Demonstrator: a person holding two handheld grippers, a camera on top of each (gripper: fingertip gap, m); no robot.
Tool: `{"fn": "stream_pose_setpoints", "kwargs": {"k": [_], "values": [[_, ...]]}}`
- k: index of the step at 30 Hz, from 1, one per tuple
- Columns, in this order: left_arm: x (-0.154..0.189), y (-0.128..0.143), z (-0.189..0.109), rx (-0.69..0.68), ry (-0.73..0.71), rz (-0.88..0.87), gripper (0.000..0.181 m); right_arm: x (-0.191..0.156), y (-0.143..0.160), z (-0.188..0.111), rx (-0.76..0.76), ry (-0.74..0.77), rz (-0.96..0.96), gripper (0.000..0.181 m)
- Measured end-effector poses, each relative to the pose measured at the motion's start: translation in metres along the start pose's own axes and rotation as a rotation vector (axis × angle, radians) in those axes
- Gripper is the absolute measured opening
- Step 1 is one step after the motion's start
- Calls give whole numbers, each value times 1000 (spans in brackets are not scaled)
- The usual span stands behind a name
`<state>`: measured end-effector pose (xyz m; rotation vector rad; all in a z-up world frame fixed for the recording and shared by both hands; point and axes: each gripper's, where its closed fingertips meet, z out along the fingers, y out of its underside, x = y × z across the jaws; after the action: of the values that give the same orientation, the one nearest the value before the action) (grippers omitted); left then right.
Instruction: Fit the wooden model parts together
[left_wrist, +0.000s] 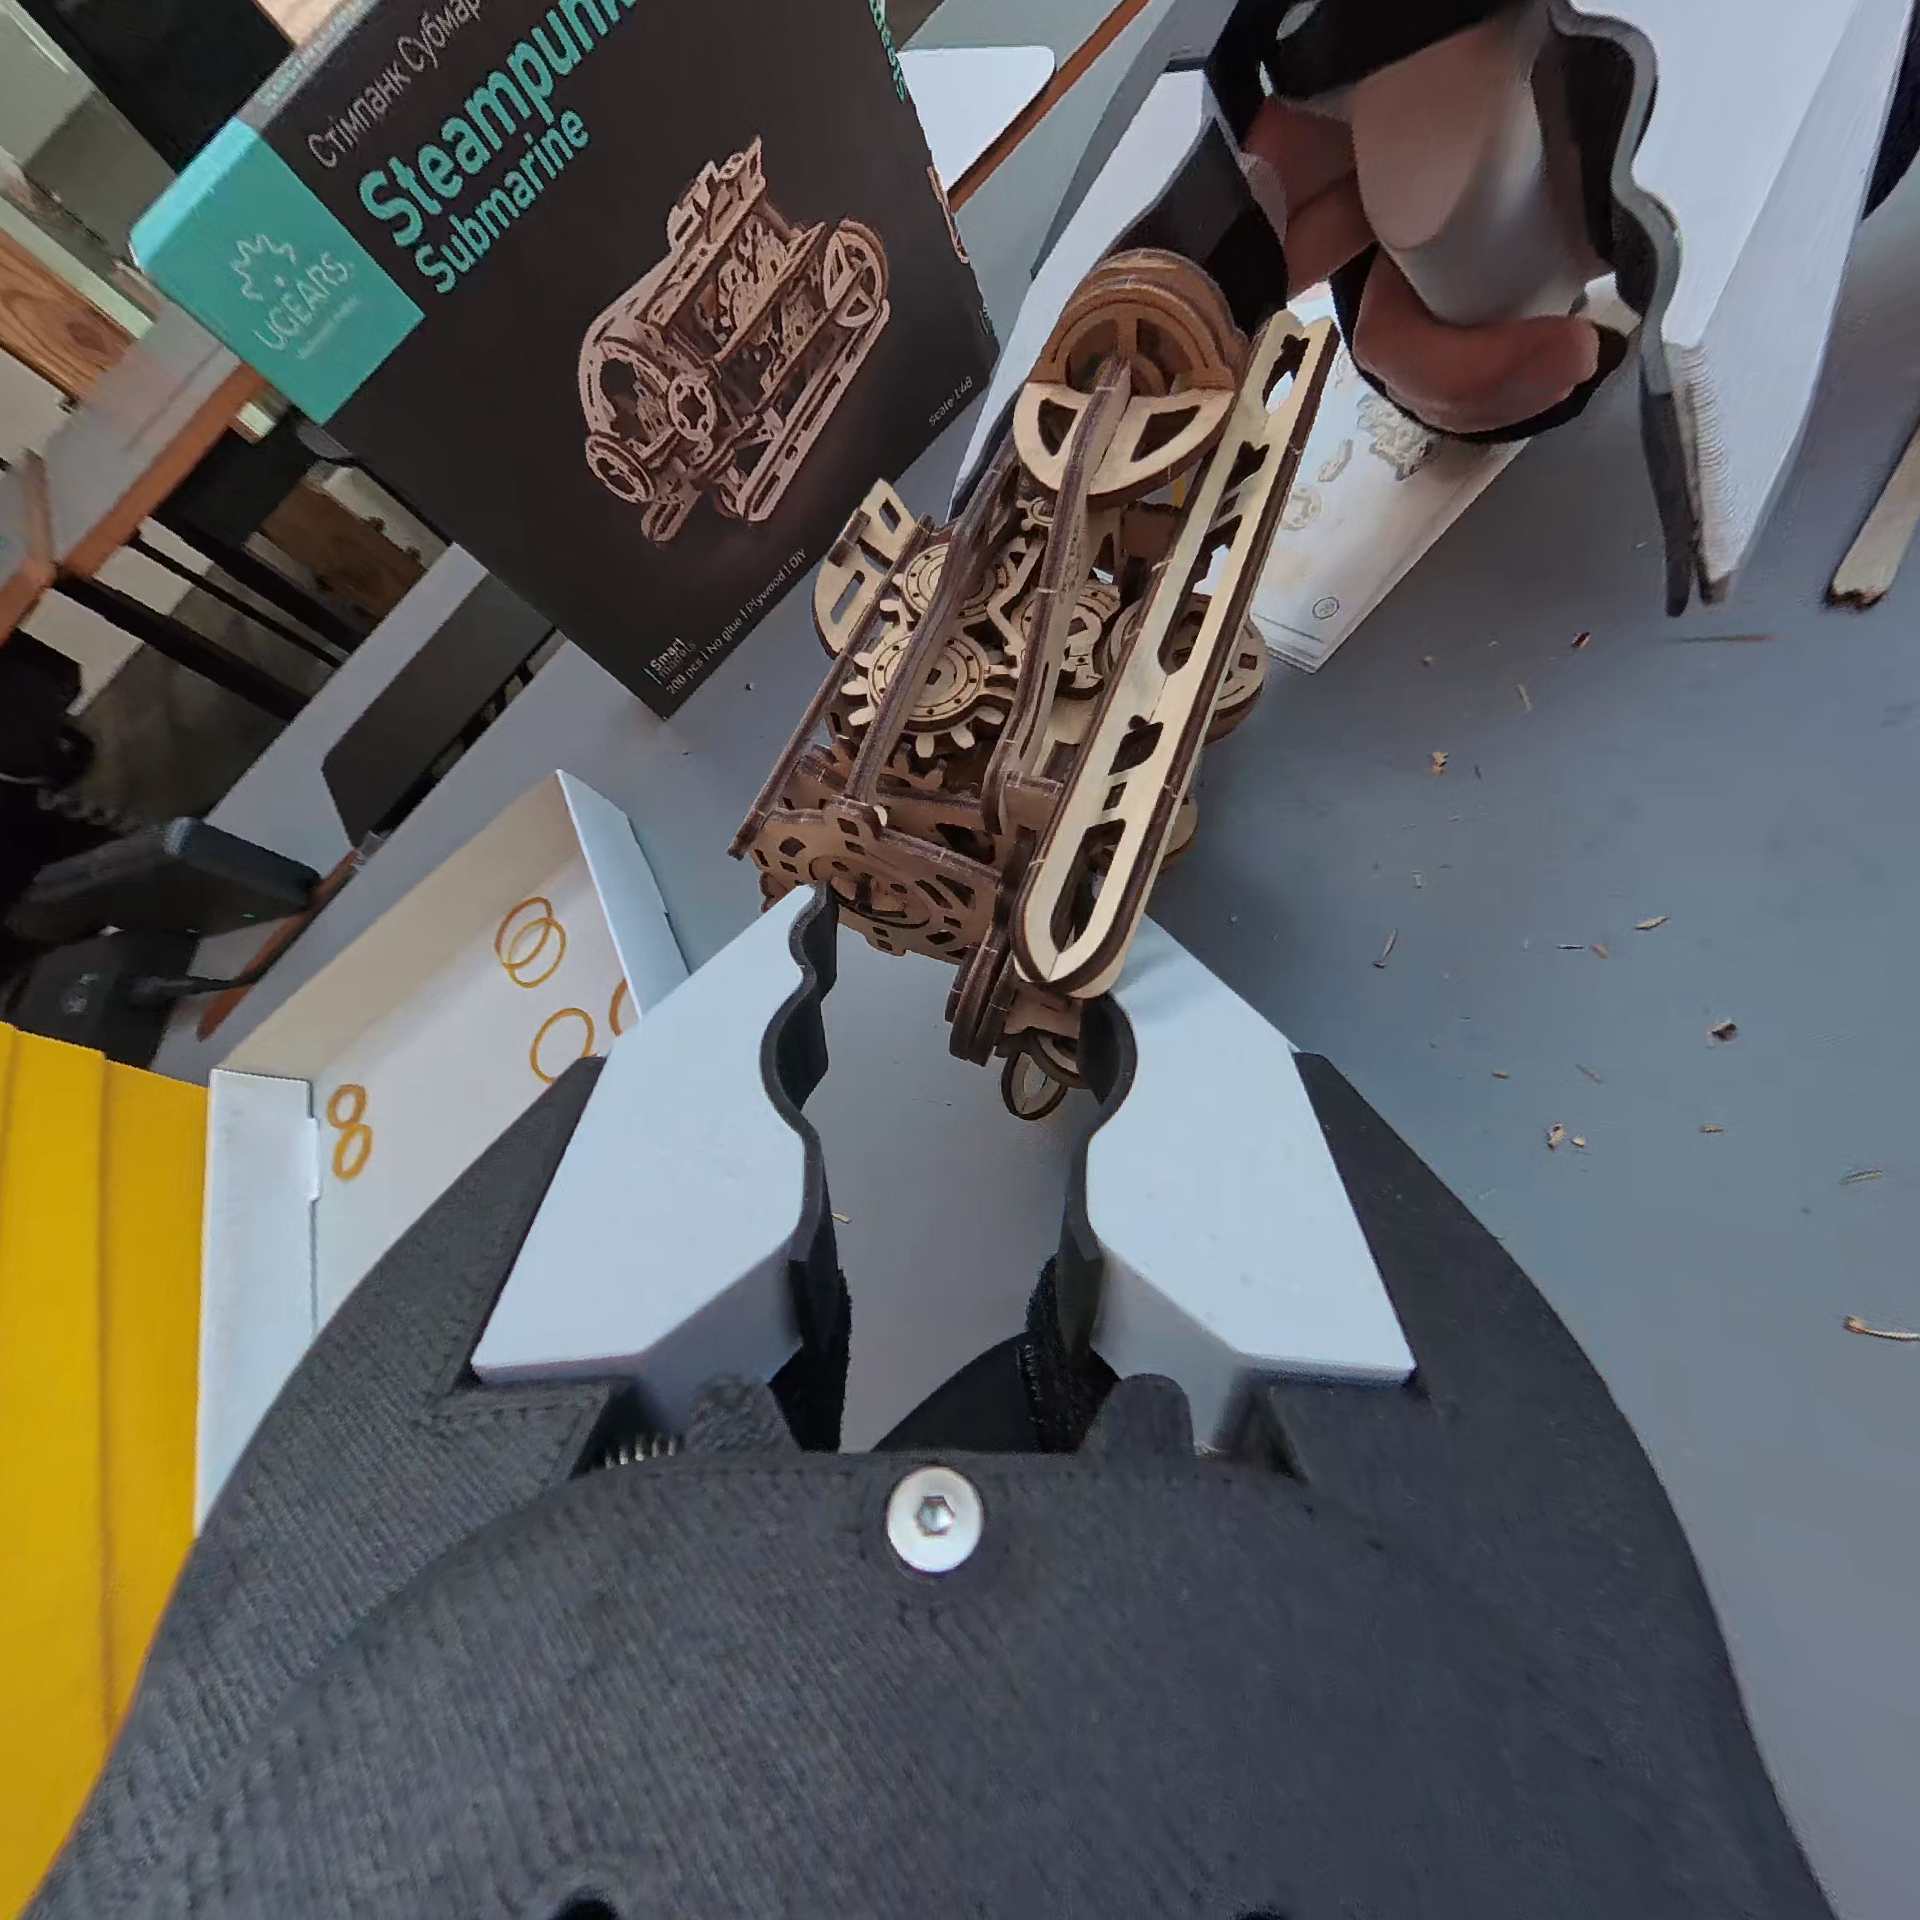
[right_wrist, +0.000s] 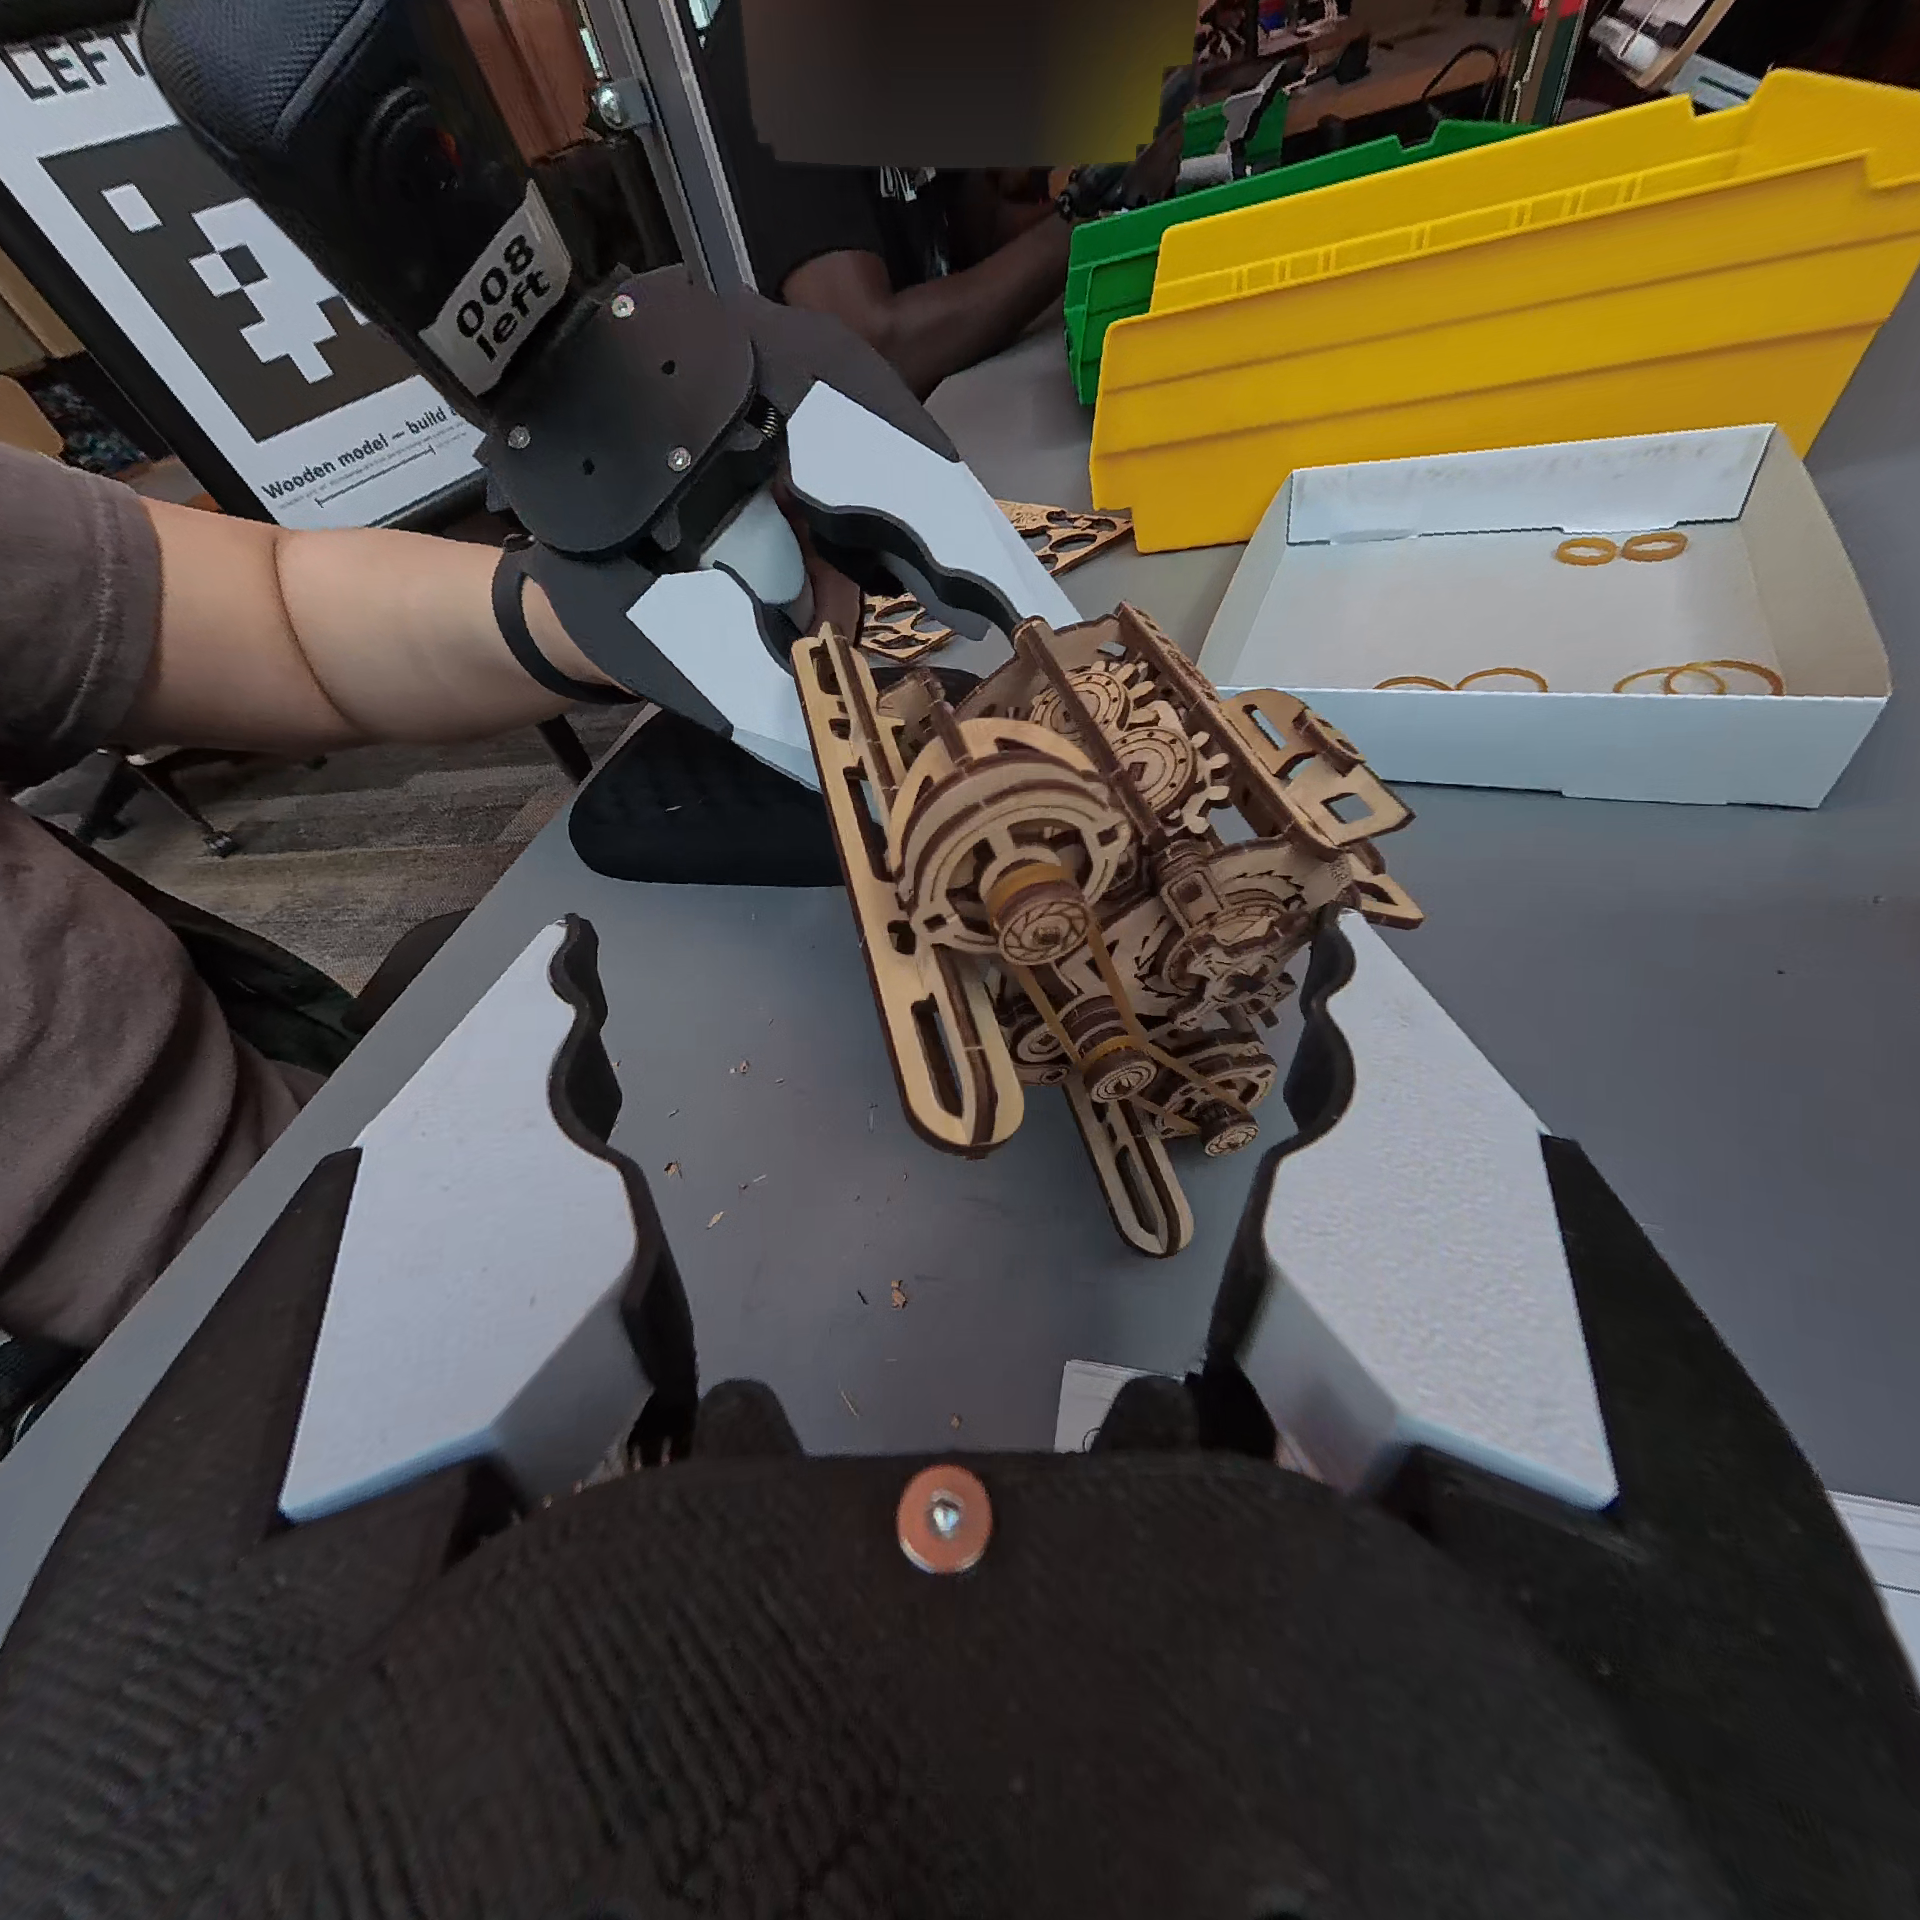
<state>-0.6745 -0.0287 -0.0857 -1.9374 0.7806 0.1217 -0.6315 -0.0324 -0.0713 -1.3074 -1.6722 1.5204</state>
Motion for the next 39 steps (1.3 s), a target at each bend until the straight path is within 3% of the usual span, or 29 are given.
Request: {"fn": "stream_pose_setpoints", "kwargs": {"k": [18,22,24,28,35,39], "values": [[13,-7,-3,56,-293,436,44,-5,-11,-20,121,-50,110,120],[16,-8,-5,61,-322,489,44,7,-34,-35,122,6,32,120],[18,-9,-6,65,-342,530,44,8,-45,-38,34,5,-84,110],[22,-12,-7,76,-379,607,44,-5,-50,-18,-262,-142,-238,96],[26,-14,-8,73,-401,668,44,-1,-8,13,-758,-283,-300,99],[27,-14,-8,79,-410,702,44,-4,6,12,-887,-332,-266,63]]}}
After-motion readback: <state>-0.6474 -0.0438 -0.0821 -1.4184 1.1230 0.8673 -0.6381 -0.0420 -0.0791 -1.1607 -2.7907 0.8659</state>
